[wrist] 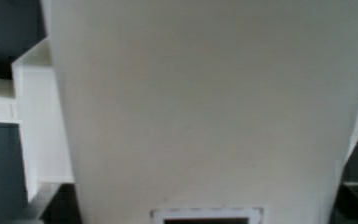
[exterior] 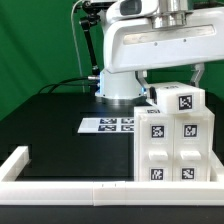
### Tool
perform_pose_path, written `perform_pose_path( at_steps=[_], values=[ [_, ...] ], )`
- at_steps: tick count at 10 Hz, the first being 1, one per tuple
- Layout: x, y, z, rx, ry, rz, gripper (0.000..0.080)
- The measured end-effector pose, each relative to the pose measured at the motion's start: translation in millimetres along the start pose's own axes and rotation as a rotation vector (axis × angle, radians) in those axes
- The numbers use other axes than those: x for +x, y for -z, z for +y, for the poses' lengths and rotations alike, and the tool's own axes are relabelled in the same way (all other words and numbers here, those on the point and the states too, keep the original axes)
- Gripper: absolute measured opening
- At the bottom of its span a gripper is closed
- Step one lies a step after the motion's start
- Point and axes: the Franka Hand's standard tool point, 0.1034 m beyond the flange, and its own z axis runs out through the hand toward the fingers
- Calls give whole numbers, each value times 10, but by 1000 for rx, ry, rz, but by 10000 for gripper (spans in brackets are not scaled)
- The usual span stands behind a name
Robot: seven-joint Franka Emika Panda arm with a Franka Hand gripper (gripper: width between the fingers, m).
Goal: Assemble cabinet
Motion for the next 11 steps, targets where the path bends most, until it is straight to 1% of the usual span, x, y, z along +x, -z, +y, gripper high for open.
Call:
perform_pose_path(
  at_steps=[4, 6, 8, 11],
  values=[
    [0, 0, -1, 1, -35, 0, 560],
    [0, -2, -1, 11, -214, 20, 560],
    [-12, -9, -50, 27, -487, 48, 560],
    [0, -14, -100, 47, -756, 58, 560]
  ],
)
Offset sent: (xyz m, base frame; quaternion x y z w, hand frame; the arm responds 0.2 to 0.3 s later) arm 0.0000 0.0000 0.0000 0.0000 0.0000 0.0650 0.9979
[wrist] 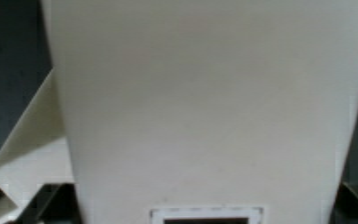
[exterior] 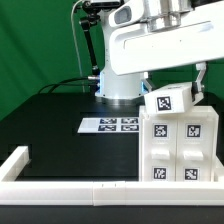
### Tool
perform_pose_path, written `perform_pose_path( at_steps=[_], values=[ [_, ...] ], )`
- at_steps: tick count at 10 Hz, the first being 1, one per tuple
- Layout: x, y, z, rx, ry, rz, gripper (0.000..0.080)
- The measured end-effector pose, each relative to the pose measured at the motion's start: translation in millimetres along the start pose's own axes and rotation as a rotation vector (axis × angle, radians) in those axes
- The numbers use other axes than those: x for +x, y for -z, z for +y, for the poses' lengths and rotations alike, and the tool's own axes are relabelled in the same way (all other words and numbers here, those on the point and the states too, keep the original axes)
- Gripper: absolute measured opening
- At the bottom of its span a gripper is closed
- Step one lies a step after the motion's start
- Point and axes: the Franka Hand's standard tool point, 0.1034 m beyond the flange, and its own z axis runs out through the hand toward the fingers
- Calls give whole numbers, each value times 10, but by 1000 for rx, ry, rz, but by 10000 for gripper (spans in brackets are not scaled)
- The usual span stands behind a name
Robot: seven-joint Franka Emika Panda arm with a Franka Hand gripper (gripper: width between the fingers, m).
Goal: Assemble cabinet
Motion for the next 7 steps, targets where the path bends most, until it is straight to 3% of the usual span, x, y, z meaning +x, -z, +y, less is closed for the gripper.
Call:
perform_pose_path(
  at_steps=[7],
  values=[
    [-11, -5, -6, 22, -538, -24, 560]
  ],
)
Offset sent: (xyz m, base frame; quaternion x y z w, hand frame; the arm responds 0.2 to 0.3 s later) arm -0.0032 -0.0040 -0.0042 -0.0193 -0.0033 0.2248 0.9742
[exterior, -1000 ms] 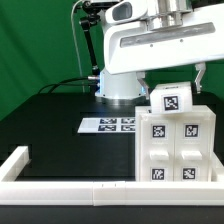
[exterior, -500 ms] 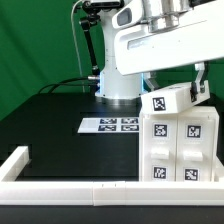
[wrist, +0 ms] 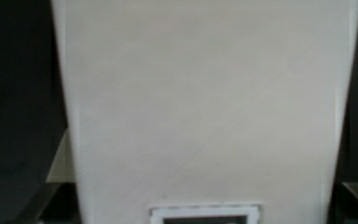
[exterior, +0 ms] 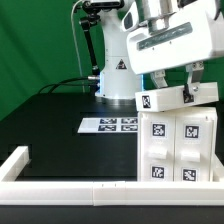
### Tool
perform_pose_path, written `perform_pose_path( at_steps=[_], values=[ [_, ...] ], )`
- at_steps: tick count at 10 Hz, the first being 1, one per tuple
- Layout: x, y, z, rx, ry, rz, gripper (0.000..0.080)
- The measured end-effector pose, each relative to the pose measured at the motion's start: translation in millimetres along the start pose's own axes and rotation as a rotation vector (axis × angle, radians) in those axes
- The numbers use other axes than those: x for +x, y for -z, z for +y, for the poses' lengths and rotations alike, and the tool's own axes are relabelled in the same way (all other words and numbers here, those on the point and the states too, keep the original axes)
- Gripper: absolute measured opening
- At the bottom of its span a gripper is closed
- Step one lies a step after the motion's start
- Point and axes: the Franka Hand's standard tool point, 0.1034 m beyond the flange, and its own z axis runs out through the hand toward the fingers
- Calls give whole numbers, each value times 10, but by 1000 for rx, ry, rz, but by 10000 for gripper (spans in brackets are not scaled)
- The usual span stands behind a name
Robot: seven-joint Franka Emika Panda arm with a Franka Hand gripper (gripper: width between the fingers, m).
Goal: Assemble cabinet
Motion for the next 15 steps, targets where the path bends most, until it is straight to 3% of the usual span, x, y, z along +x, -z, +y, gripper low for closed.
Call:
perform_pose_path(
  at_steps=[5, 10, 11, 14, 15],
  values=[
    [-9, 1, -3, 15, -329, -45, 560],
    [-33, 56, -32, 19, -336, -58, 561],
    [-31, 152, -72, 34, -307, -59, 755],
    [-6, 349, -150, 81, -291, -74, 797],
    [-20, 356, -161, 83, -286, -74, 797]
  ],
)
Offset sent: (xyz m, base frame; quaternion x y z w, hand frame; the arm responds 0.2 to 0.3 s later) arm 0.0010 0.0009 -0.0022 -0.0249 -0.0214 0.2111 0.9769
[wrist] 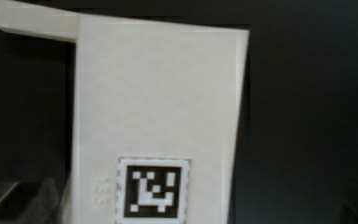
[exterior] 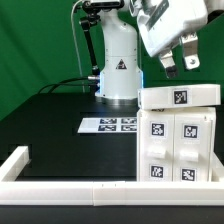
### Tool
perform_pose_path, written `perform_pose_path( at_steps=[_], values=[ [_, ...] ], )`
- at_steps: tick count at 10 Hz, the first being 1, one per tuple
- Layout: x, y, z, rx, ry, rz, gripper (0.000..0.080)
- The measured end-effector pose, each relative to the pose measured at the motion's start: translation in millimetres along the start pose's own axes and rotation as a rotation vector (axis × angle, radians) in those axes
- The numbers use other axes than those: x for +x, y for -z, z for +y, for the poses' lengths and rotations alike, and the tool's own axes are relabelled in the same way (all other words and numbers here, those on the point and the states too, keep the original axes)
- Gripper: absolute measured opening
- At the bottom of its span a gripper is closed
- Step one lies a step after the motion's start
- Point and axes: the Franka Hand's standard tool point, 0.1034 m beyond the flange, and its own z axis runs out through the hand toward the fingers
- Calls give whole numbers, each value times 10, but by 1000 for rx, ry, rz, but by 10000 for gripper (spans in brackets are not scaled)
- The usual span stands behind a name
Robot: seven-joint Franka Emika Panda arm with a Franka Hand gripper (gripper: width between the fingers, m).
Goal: Assemble cabinet
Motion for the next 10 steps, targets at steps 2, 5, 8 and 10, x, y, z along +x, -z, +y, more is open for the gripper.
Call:
perform_pose_path(
  at_steps=[2, 5, 8, 10],
  values=[
    [-2, -22, 6, -8, 56, 3, 797],
    [-45, -23, -59, -30, 433, 6, 797],
    [-89, -24, -56, -74, 800, -14, 797],
    [-79, -25, -60, -70, 955, -16, 797]
  ],
)
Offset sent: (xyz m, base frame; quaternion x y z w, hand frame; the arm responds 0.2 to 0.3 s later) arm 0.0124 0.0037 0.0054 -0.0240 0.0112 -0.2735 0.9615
